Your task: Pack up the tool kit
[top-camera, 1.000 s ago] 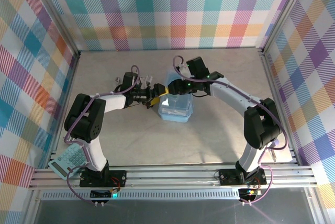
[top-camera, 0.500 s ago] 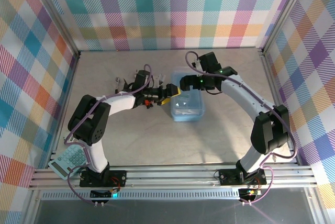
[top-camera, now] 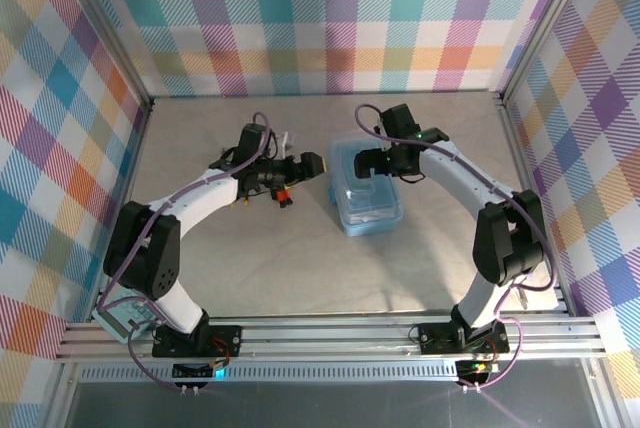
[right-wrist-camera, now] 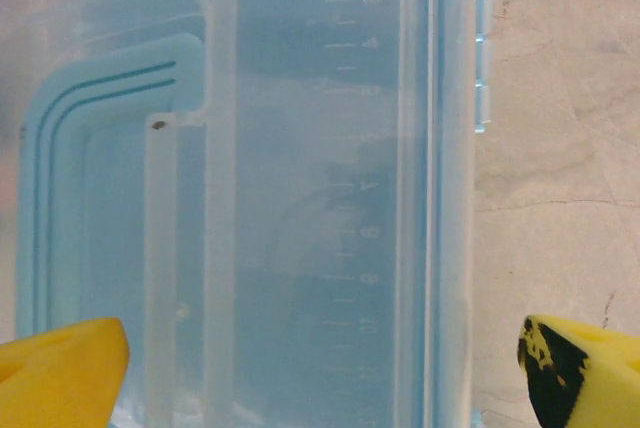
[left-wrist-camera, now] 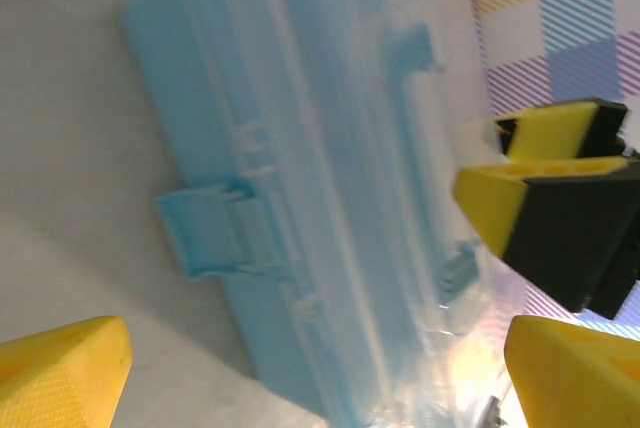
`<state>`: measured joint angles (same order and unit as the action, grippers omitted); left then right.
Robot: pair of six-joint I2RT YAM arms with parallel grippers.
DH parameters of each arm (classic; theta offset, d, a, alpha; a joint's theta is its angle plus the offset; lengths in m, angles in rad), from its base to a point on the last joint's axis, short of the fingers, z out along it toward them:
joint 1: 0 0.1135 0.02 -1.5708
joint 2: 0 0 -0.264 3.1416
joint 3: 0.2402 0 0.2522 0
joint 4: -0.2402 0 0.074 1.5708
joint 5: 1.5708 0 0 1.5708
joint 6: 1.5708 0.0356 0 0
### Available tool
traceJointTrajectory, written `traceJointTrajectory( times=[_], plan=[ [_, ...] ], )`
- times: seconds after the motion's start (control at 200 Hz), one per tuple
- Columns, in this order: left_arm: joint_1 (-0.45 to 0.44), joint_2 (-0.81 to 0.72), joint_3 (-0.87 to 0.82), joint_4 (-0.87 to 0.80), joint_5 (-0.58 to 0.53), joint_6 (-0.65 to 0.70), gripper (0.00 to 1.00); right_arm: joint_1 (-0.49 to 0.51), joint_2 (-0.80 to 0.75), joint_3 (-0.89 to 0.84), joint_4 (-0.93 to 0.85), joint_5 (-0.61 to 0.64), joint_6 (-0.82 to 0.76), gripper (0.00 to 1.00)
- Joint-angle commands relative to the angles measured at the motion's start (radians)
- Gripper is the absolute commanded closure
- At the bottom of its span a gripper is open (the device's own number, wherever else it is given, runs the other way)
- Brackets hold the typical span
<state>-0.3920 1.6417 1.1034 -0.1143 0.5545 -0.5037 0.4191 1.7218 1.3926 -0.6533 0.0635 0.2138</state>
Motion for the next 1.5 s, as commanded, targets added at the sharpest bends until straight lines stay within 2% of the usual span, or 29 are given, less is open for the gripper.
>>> traceJointTrajectory(
  times=[0.0, 0.15, 0.35, 0.515, 0.71, 0.77, 1.24, 1.495],
  plan=[
    [0.031, -0.016, 0.0, -0.145, -0.089, 0.087, 0.03, -0.006, 0.03, -0.014, -0.004, -0.033, -0.053, 0.04],
    [0.076, -0.011, 0.004, -0.222, -0.145, 0.123, 0.02, -0.017, 0.058, -0.035, 0.033, -0.1, -0.053, 0.18],
    [0.105, -0.017, 0.008, -0.246, -0.154, 0.144, 0.01, -0.029, 0.048, -0.045, 0.034, -0.118, -0.056, 0.38],
    [0.102, 0.005, 0.025, -0.22, -0.115, 0.137, 0.02, -0.073, -0.017, -0.091, 0.077, -0.197, -0.027, 0.46],
    [0.053, 0.034, 0.109, -0.173, -0.04, 0.141, 0.01, -0.175, -0.114, -0.221, 0.251, -0.456, 0.044, 0.48],
    [0.029, 0.048, 0.145, -0.14, -0.019, 0.133, 0.01, -0.196, -0.139, -0.245, 0.286, -0.501, 0.063, 0.49],
    [-0.114, 0.253, 0.353, 0.083, 0.119, -0.005, 0.01, -0.287, -0.223, -0.365, 0.475, -0.723, 0.165, 0.49],
    [-0.137, 0.297, 0.382, 0.243, 0.174, -0.119, 0.01, -0.302, -0.224, -0.383, 0.488, -0.752, 0.172, 0.48]
  ],
)
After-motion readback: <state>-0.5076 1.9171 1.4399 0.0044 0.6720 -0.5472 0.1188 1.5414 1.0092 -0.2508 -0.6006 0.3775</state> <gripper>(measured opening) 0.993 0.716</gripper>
